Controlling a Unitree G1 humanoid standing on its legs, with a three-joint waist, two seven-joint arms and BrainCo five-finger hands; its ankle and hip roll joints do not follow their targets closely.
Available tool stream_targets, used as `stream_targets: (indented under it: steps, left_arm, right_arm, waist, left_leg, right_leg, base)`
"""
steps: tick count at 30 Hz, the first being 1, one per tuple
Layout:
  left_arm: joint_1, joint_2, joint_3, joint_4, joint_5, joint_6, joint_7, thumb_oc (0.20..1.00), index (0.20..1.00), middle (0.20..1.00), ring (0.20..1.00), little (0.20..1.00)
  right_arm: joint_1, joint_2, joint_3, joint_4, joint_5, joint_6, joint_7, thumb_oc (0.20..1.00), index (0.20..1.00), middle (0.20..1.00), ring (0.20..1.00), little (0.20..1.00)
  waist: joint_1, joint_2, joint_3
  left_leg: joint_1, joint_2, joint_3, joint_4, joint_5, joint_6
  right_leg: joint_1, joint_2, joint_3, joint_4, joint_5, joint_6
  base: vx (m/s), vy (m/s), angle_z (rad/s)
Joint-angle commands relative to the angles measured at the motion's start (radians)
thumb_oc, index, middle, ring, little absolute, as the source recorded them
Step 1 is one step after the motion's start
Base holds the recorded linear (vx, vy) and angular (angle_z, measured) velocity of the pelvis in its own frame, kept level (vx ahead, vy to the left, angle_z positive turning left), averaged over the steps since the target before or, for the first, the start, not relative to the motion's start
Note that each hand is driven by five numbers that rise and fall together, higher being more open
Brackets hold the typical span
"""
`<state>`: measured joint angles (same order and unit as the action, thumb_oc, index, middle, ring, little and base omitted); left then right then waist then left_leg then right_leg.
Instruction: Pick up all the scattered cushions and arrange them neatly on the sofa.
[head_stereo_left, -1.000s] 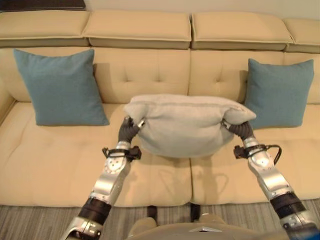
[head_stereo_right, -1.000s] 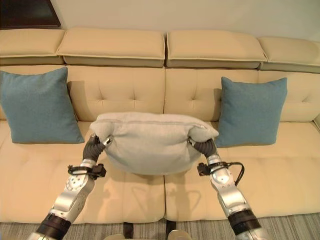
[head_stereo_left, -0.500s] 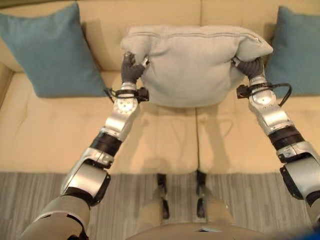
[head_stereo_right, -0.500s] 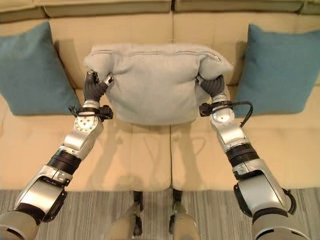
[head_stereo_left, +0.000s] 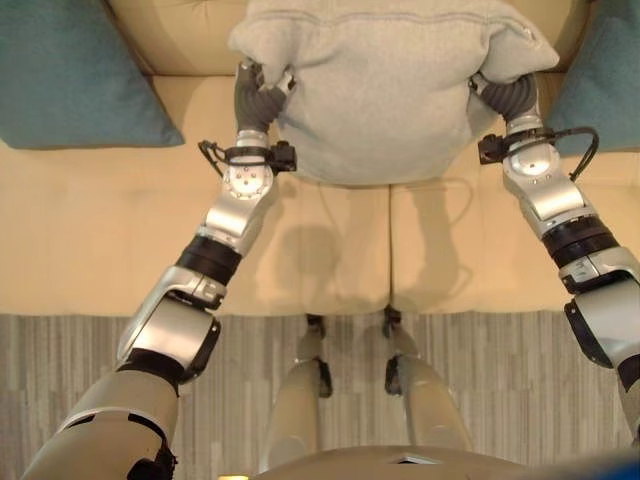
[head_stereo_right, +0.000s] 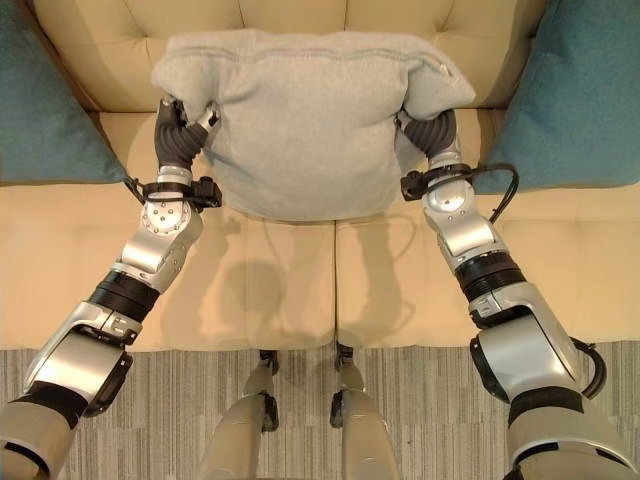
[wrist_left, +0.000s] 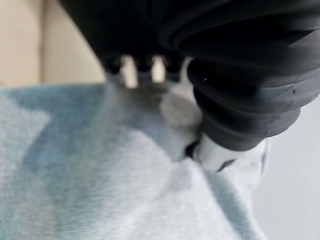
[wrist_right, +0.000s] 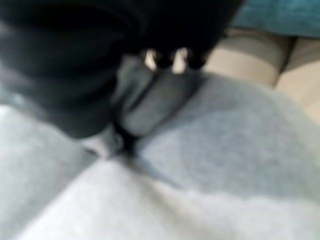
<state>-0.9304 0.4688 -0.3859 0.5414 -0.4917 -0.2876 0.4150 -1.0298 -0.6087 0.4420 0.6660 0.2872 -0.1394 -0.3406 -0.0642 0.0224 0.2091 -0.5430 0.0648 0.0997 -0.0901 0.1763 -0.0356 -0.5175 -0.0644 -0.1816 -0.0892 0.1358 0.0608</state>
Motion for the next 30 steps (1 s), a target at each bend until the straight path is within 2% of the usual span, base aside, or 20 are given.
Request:
stream_targets:
  steps: [1,4,5,6,7,16,17,22,27,28,29,30]
  left_arm:
    - [-0.155,-0.004,-0.078,0.042,0.03,-0.058,-0.026,0.2,0.2,0.2,0.2,0.2]
    - [-0.289,0.007,-0.109,0.151,0.017,-0.059,0.0,0.2,0.2,0.2,0.2,0.2]
    - [-0.33,0.008,-0.117,0.189,0.008,-0.059,0.008,0.41,0.41,0.41,0.41,0.41]
    - [-0.361,0.006,-0.123,0.216,0.0,-0.061,0.009,0.762,0.762,0.762,0.762,0.762]
    - [-0.419,0.013,-0.135,0.262,-0.014,-0.058,0.02,1.0,1.0,1.0,1.0,1.0]
    - [-0.495,0.084,-0.16,0.389,-0.058,-0.041,0.004,1.0,1.0,1.0,1.0,1.0]
    - [-0.482,0.127,-0.137,0.431,-0.101,-0.037,-0.013,1.0,1.0,1.0,1.0,1.0]
    - [-0.398,0.229,-0.089,0.379,-0.144,-0.055,-0.042,1.0,1.0,1.0,1.0,1.0]
    - [-0.398,0.229,-0.089,0.379,-0.144,-0.055,-0.042,1.0,1.0,1.0,1.0,1.0]
    - [-0.265,0.287,-0.024,0.195,-0.16,-0.095,-0.064,1.0,1.0,1.0,1.0,1.0]
    - [0.052,0.331,0.118,-0.088,-0.118,-0.11,-0.096,1.0,1.0,1.0,1.0,1.0]
    - [0.052,0.332,0.118,-0.089,-0.118,-0.11,-0.096,1.0,1.0,1.0,1.0,1.0]
  right_arm:
    - [-0.16,0.046,0.068,-0.01,-0.091,-0.079,-0.002,0.2,0.2,0.2,0.2,0.2]
    - [-0.27,0.032,0.11,0.073,-0.129,-0.071,-0.047,0.2,0.2,0.2,0.2,0.2]
    - [-0.306,0.032,0.126,0.112,-0.132,-0.068,-0.056,0.216,0.216,0.216,0.216,0.216]
    - [-0.34,0.034,0.144,0.143,-0.129,-0.065,-0.057,0.473,0.473,0.473,0.473,0.473]
    - [-0.398,0.041,0.176,0.212,-0.122,-0.049,-0.061,1.0,1.0,1.0,1.0,1.0]
    - [-0.479,-0.009,0.233,0.322,-0.076,-0.027,-0.048,1.0,1.0,1.0,1.0,1.0]
    - [-0.48,-0.058,0.231,0.331,-0.059,-0.026,-0.046,1.0,1.0,1.0,1.0,1.0]
    - [-0.431,-0.151,0.168,0.294,0.01,-0.048,-0.048,1.0,1.0,1.0,1.0,1.0]
    - [-0.431,-0.151,0.168,0.294,0.01,-0.048,-0.048,1.0,1.0,1.0,1.0,1.0]
    - [-0.356,-0.232,0.122,0.177,0.019,-0.066,-0.037,1.0,1.0,1.0,1.0,1.0]
    - [-0.067,-0.338,-0.004,-0.075,-0.03,-0.073,0.024,1.0,1.0,1.0,1.0,1.0]
    - [-0.066,-0.338,-0.007,-0.077,-0.031,-0.072,0.024,1.0,1.0,1.0,1.0,1.0]
  waist:
    - [0.018,-0.053,-0.01]
    - [0.016,-0.041,-0.004]
    - [0.016,-0.037,-0.004]
    - [0.018,-0.035,-0.001]
    - [0.021,-0.031,-0.001]
    - [0.019,-0.021,-0.005]
    - [0.016,-0.023,-0.012]
    - [0.016,-0.022,-0.022]
    - [0.016,-0.022,-0.022]
    - [0.018,-0.019,-0.02]
    - [0.015,-0.022,-0.028]
    - [0.013,-0.024,-0.03]
  left_leg:
    - [0.022,0.008,0.022,0.009,-0.028,-0.084]
    - [-0.011,0.01,0.014,0.005,-0.015,-0.092]
    - [-0.018,0.009,0.012,0.003,-0.013,-0.093]
    - [-0.024,0.009,0.011,0.003,-0.011,-0.094]
    - [-0.034,0.009,0.01,0.003,-0.009,-0.097]
    - [-0.028,0.006,0.004,0.003,-0.009,-0.103]
    - [-0.016,0.005,0.006,0.003,-0.016,-0.102]
    - [0.013,0.004,0.016,0.003,-0.026,-0.104]
    - [0.013,0.004,0.016,0.003,-0.026,-0.104]
    - [0.037,0.001,0.024,0.003,-0.032,-0.105]
    - [0.091,0.0,0.032,0.003,-0.047,-0.105]
    - [0.084,-0.003,0.032,0.003,-0.04,-0.104]
  right_leg:
    - [-0.063,-0.027,0.029,0.008,0.046,0.103]
    - [-0.099,-0.028,0.024,0.008,0.053,0.108]
    - [-0.105,-0.028,0.023,0.007,0.056,0.109]
    - [-0.112,-0.029,0.022,0.006,0.059,0.111]
    - [-0.12,-0.028,0.019,0.004,0.063,0.113]
    - [-0.111,-0.029,0.014,0.002,0.066,0.116]
    - [-0.103,-0.029,0.015,0.002,0.065,0.115]
    - [-0.083,-0.028,0.019,0.002,0.061,0.114]
    - [-0.083,-0.028,0.019,0.002,0.061,0.114]
    - [-0.064,-0.029,0.019,0.002,0.059,0.112]
    - [-0.011,-0.026,0.017,0.002,0.048,0.108]
    - [-0.018,-0.029,0.017,0.002,0.053,0.107]
  base:
    - [-0.01,-0.037,0.0]
    - [-0.01,-0.02,0.02]
    - [0.0,-0.013,0.04]
    - [0.0,-0.027,0.08]
    - [-0.01,-0.03,0.06]
    - [0.01,-0.006,0.03]
    - [0.02,0.001,-0.06]
    - [0.01,0.001,-0.04]
    - [0.0,0.001,0.03]
    - [0.01,-0.001,0.09]
    - [0.0,0.001,0.08]
    - [0.0,0.001,0.08]
